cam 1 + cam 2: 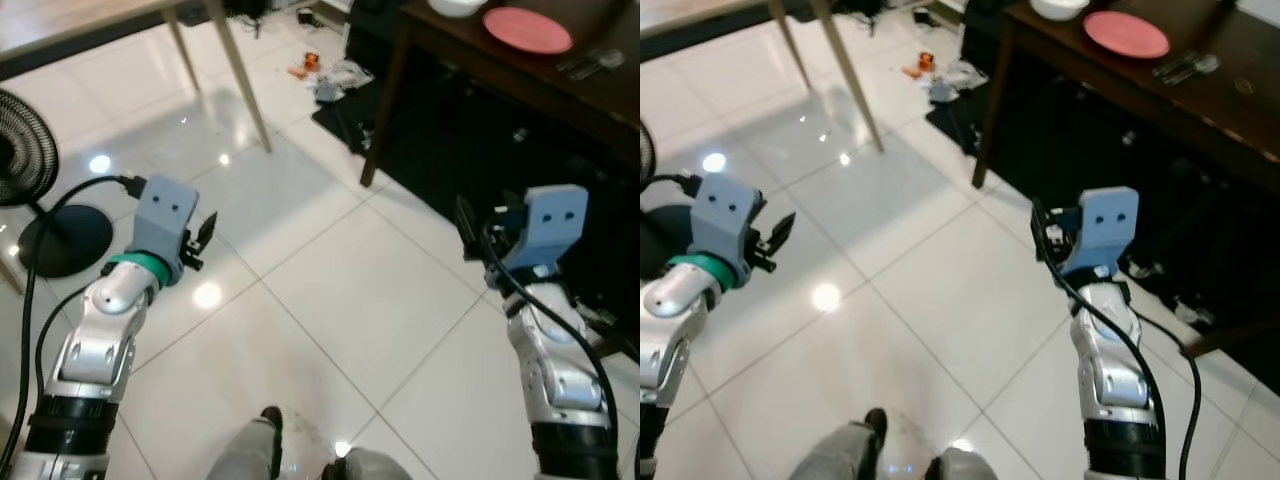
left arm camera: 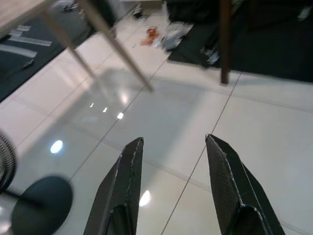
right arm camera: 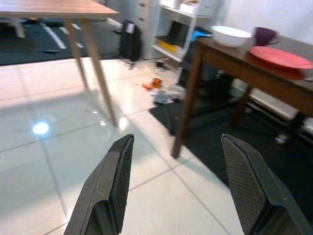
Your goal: Setting the table
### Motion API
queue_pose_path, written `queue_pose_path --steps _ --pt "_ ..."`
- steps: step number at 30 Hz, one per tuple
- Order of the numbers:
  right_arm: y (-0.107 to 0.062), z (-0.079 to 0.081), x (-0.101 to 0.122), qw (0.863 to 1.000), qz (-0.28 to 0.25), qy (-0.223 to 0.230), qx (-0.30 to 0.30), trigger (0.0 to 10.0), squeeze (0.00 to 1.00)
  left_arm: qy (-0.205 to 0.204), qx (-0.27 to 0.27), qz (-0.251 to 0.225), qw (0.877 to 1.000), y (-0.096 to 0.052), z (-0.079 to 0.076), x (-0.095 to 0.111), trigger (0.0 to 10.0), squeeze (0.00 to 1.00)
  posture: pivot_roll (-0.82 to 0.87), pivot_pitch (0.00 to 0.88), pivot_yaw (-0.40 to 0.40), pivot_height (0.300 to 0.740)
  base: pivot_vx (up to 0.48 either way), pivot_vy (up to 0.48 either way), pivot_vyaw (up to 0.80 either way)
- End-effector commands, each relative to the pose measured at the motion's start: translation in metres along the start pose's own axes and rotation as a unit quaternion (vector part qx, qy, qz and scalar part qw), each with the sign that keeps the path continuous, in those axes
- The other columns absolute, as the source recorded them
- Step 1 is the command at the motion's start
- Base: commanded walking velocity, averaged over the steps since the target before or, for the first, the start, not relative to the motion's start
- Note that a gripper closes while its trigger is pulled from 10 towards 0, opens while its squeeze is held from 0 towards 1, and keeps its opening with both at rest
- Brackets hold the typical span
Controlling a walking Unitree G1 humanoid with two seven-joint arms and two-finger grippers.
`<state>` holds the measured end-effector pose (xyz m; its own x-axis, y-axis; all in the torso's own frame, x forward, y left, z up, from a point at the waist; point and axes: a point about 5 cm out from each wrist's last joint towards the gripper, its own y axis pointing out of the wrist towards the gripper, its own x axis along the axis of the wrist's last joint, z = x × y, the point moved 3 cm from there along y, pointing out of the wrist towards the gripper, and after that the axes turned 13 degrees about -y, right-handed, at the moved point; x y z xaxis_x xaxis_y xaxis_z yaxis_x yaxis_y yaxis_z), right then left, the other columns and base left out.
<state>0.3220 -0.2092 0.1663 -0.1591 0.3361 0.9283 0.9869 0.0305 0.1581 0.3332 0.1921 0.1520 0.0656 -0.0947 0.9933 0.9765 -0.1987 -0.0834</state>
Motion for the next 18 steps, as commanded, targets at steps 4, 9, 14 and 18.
queue_pose_path --steps 4,9,14,18 --pt "-0.0029 -0.0011 -0.0056 1.0 0.007 -0.008 0.004 10.0 0.0 0.002 0.002 0.006 1.0 -0.001 -0.0003 -0.0046 10.0 0.0 0.04 0.0 0.015 0.74 0.0 0.0 0.78" --pt "-0.0034 0.0004 -0.0057 1.0 0.006 -0.014 0.008 10.0 0.0 0.002 0.001 0.005 1.0 -0.0009 -0.0006 -0.0044 10.0 0.0 0.04 0.0 0.013 0.74 0.0 0.0 0.78" --pt "-0.0028 -0.0003 -0.0053 1.0 0.005 -0.013 0.008 10.0 0.0 0.002 0.004 0.003 1.0 -0.0004 0.0 -0.004 10.0 0.0 0.04 0.0 0.013 0.74 0.0 0.0 0.78" --pt "-0.0023 -0.0006 -0.0053 1.0 0.004 -0.012 0.007 10.0 0.0 0.002 0.005 0.002 1.0 -0.0002 0.0002 -0.0038 10.0 0.0 0.04 0.0 0.013 0.74 0.0 0.0 0.78"
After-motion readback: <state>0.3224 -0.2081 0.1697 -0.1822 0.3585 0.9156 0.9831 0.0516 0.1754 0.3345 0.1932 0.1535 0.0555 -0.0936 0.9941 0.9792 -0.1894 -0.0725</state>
